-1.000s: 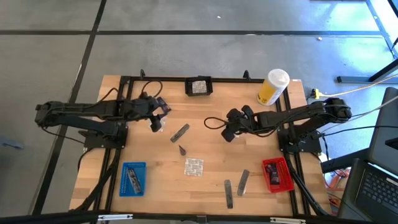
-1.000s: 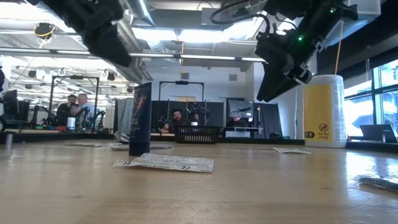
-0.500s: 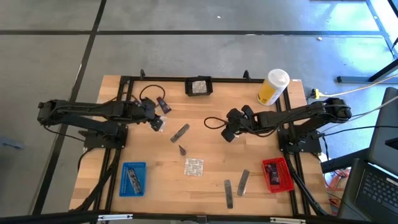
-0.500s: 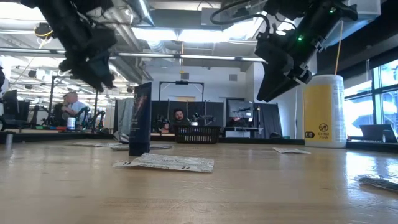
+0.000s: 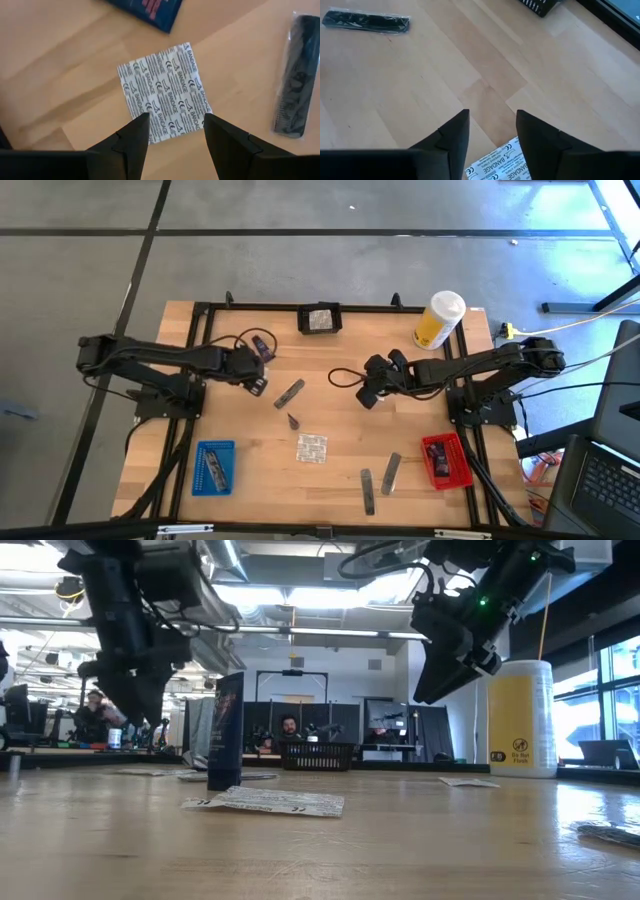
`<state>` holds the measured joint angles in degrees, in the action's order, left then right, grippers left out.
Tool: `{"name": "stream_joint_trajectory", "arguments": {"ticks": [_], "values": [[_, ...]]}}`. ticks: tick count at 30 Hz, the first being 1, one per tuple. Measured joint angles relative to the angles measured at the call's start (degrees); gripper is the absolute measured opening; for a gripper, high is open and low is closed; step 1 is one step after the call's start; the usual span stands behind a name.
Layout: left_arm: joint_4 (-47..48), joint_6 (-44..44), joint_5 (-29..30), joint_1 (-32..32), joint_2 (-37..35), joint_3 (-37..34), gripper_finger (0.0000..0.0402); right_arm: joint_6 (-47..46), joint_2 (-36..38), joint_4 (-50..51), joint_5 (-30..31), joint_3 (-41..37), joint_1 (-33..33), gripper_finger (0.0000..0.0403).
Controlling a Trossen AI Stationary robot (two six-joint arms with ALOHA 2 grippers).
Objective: Pick & Place Travel size toiletries
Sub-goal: Put the white bandage into the black bin
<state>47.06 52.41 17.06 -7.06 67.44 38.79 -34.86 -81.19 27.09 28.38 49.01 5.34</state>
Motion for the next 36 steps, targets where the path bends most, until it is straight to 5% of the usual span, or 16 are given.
{"name": "stream_joint_trajectory", "arguments": {"ticks": [10,25,30,36], "values": [[6.87,7.35,-3.78,-2.69,0.06,0.00,0.0218,0.98,0.00,-0.07,-2.20,0.00,0.05,0.0163],[7.12,16.30,2.27,-0.79,0.52,-0.04,0.0242,2.09,0.00,-0.24,-2.48,0.00,1.14,0.0149],[3.20,20.99,3.50,0.72,0.59,-4.97,0.0238,2.09,0.00,-0.24,-2.49,0.00,1.14,0.0158],[-10.38,22.18,-1.64,0.80,0.61,-12.17,0.0225,2.07,0.00,-0.41,-2.47,0.00,1.14,0.0164]]}}
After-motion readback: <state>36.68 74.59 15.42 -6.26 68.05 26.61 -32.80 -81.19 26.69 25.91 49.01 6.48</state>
